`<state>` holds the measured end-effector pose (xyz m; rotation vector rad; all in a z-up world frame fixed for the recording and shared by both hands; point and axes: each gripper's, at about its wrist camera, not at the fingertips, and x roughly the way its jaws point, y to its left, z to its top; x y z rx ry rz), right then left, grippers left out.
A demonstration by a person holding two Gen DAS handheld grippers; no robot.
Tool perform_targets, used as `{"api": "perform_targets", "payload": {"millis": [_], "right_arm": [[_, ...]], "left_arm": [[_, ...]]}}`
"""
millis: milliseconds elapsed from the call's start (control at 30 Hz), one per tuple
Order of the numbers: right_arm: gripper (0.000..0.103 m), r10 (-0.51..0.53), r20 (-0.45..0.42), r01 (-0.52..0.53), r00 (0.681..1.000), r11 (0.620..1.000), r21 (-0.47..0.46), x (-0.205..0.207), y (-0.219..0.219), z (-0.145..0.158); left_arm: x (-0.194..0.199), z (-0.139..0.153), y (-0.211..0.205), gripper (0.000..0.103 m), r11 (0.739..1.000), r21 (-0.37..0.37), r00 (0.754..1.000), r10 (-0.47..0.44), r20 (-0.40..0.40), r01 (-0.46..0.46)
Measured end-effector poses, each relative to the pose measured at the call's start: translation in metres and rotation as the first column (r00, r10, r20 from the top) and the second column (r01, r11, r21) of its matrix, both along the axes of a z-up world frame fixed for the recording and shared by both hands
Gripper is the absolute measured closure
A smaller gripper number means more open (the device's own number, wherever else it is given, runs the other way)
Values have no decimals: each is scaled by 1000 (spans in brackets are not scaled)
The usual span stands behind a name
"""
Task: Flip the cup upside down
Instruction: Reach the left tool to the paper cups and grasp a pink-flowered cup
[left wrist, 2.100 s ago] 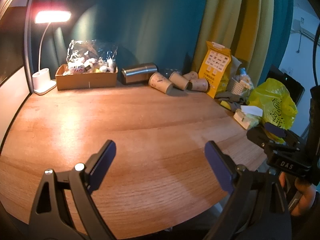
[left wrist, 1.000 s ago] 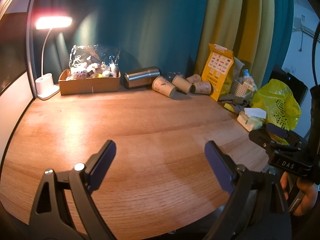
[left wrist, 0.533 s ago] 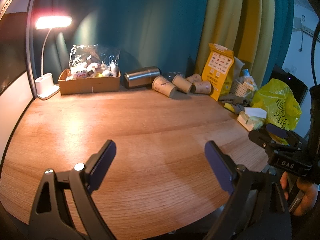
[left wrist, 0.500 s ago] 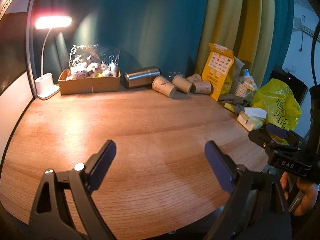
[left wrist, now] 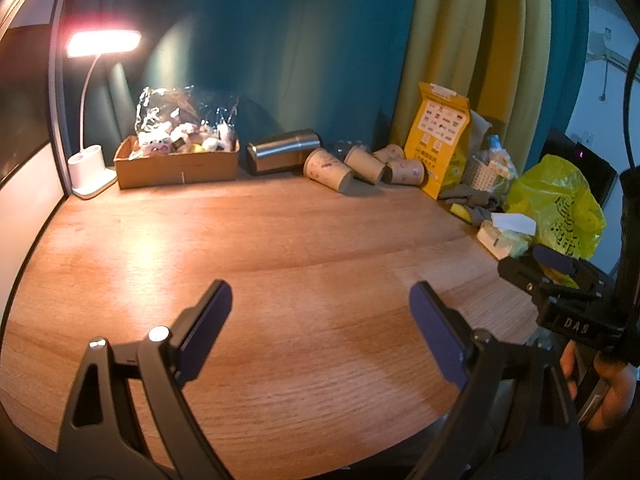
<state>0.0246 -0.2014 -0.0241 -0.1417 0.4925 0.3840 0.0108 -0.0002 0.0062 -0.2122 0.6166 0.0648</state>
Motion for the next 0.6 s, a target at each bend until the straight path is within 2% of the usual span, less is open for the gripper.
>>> {"api": "perform_targets", "payload": {"millis": [200, 367, 533, 600], "right_arm": [[12, -9, -17, 9, 1000, 1000, 22, 23, -8, -8], [12, -31, -26, 32, 999, 999, 35, 52, -18, -14], [12, -102, -61, 106, 993, 992, 62, 97, -39, -21], [12, -129, -75, 135, 989, 988, 74, 116, -50, -25]], "left_arm": [[26, -5, -4, 11, 999, 12, 998, -43, -37, 44], [74, -8, -14, 11, 988, 64, 986, -132, -99, 138], [136, -9, -31, 11, 958, 136, 961, -230, -155, 251], [168, -9, -41, 11, 937, 168, 943, -277, -182, 307]]}}
